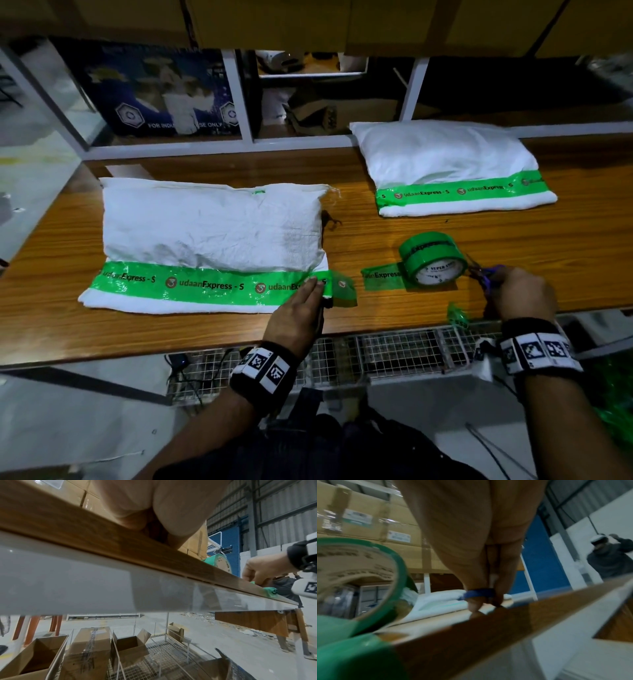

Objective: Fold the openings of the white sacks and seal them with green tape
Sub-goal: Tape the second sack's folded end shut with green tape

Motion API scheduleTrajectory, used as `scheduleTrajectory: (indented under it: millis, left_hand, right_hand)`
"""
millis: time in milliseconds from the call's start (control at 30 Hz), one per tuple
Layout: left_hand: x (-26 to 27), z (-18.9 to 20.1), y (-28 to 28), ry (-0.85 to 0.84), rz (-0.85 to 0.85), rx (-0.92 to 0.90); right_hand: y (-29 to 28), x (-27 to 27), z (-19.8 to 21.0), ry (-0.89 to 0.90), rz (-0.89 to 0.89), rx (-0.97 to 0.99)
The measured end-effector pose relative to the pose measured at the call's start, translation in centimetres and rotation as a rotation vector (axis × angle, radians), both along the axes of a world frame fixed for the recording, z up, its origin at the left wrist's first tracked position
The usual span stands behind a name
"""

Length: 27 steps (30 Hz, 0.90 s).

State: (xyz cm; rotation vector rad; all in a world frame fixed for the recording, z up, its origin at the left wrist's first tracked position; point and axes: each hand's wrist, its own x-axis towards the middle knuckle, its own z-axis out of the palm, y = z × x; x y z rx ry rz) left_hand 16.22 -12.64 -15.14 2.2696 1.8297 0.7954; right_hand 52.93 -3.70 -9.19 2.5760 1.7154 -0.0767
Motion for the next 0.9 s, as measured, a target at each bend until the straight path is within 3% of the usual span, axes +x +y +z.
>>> scheduleTrajectory:
  millis: [233,400,500,600,667,733,800,900]
  left_hand:
    - [0.1,-0.1,-0.5,0.049,-0.008,-0.027]
    - [-0.4,-0.4,-0.9,0.073,-0.100,-0.046]
    - [-0.8,-0.8,-1.3,0.176,-0.154,-0.108]
    - [-0.7,-0.8,-1.5,0.266,-0.164,-0.084]
    - [-0.5,-0.8,-1.6,0.269,-0.147,-0.028]
    - [-0.4,-1.0,-1.7,0.251,-0.131,0.029]
    - [-0.2,-1.3,-2.1,0.253,-0.132,0.076]
    - [0.0,-1.4,-2.5,0.287,-0.145,0.113]
  right_hand:
    - [0.6,-0.8,1.6,-0.039,0.037,-0.199]
    - [-0.2,-0.4,1.3,-0.068,0.027,-0.043]
    - [-1.0,-0.4,1.4,-0.014,0.045,-0.024]
    - [-3.0,-1.8,2.4,0.001,0.062,0.223]
    - [-5.5,-4.9,3.1,0.095,0.160,0.476]
    - [-7.9,-9.9,3.7,0.304,0.371,0.579]
    - [-9.6,-14.8,3.0,0.471,0.579,0.371]
    - [-10.7,-19.0,-0.3,0.445,0.803,0.098]
